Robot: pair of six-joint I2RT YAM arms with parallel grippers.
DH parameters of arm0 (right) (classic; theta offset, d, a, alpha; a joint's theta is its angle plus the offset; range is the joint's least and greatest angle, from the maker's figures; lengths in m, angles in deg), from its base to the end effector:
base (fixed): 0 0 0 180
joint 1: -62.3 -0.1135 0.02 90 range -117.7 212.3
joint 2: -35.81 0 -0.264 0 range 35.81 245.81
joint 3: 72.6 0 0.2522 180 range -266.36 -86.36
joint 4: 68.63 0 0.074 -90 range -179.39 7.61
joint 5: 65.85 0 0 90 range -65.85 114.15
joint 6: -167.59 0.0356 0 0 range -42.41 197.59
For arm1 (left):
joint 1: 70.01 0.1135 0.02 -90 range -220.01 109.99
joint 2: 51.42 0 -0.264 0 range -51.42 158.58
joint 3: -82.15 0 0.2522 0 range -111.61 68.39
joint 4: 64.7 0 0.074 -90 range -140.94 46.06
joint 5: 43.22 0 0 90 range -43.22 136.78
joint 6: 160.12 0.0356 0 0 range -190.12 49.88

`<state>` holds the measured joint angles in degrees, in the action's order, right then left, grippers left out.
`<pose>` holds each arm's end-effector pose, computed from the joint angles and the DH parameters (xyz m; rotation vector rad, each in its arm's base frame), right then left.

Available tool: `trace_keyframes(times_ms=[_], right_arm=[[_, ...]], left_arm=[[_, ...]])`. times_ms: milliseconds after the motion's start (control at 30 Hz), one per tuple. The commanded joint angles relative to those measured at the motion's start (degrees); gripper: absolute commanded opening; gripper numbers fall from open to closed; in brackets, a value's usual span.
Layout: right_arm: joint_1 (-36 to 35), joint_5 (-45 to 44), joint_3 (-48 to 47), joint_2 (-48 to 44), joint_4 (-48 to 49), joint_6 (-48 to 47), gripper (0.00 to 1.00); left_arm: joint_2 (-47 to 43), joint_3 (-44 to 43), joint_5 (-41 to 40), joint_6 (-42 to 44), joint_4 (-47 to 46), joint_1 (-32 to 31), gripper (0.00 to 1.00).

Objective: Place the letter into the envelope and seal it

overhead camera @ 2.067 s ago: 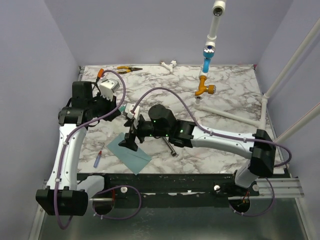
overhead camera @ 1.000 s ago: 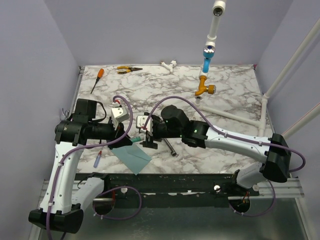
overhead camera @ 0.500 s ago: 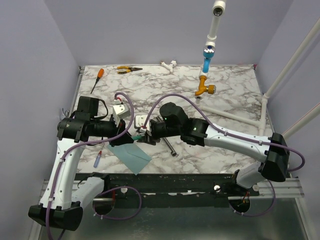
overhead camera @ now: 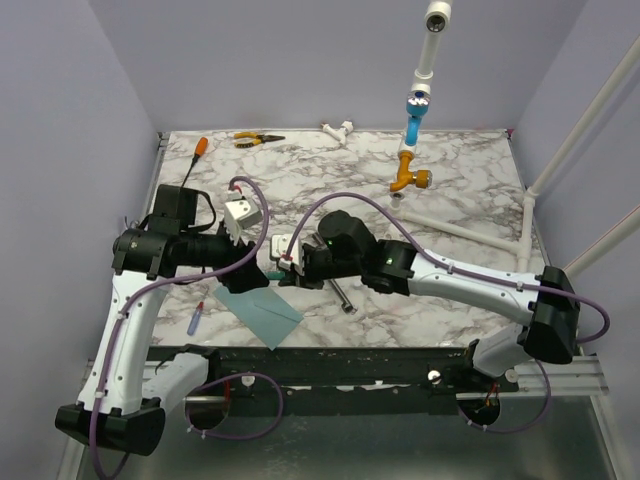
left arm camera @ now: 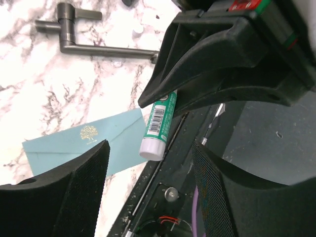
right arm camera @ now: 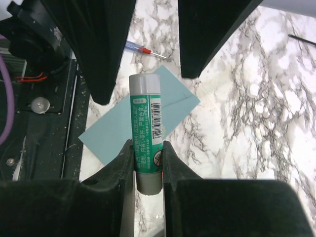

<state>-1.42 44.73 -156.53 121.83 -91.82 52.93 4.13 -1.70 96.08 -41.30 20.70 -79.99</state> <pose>0.1441 0.3200 0.3218 -1.6049 1.3111 0.7884 0.1386 -0.0518 0.3691 1.0541 2.0585 -0.9267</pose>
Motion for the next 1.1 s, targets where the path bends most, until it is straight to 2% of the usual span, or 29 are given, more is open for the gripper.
trace_keyframes(times_ms=[0,100,200,300,400,500,600,667,733,800,933,1067], right_arm=[[0.00,-4.40,1.44,-2.59,0.11,-0.11,0.01],[0.00,-4.30,2.36,-4.25,0.70,0.15,0.01],[-0.01,-2.12,0.26,-3.79,-2.00,1.93,0.01],[0.73,0.61,-2.76,-1.28,-4.58,6.10,0.01],[2.57,6.50,-8.52,2.23,-8.73,11.97,0.01],[2.72,10.57,-10.93,2.81,-9.67,16.27,0.00],[2.72,12.25,-11.45,2.15,-8.07,19.79,0.00],[2.73,12.02,-12.58,2.52,-8.19,21.25,0.01],[2.63,11.21,-13.45,3.03,-8.26,22.34,0.01],[2.63,11.15,-14.37,3.60,-8.23,23.19,0.01],[2.63,11.65,-16.49,4.74,-8.75,25.33,0.00],[2.64,11.64,-16.33,5.03,-7.71,27.48,0.01]], left_arm=[[2.15,-5.96,-0.63,-3.00,2.76,0.47,0.67],[1.77,-5.44,0.06,-1.41,3.08,0.49,0.67],[-3.03,-1.60,-1.68,6.72,0.62,0.41,0.67],[-8.93,-0.03,-3.79,22.44,-0.75,-0.21,0.67],[-6.20,-6.31,-9.26,29.14,4.86,-1.67,0.69],[-12.41,-5.49,-13.83,50.25,9.23,-2.88,0.75],[-25.54,2.27,-14.54,68.56,0.65,-2.96,0.86],[-34.27,11.47,-12.19,81.46,-7.55,-3.04,0.90],[-41.37,20.12,-8.90,87.70,-18.99,-3.02,0.91],[-45.31,25.62,-8.30,94.43,-25.37,-2.95,0.90],[-50.23,30.41,-8.82,98.41,-30.14,-2.97,0.85],[-52.49,32.28,-11.84,98.93,-33.99,-2.97,0.75]])
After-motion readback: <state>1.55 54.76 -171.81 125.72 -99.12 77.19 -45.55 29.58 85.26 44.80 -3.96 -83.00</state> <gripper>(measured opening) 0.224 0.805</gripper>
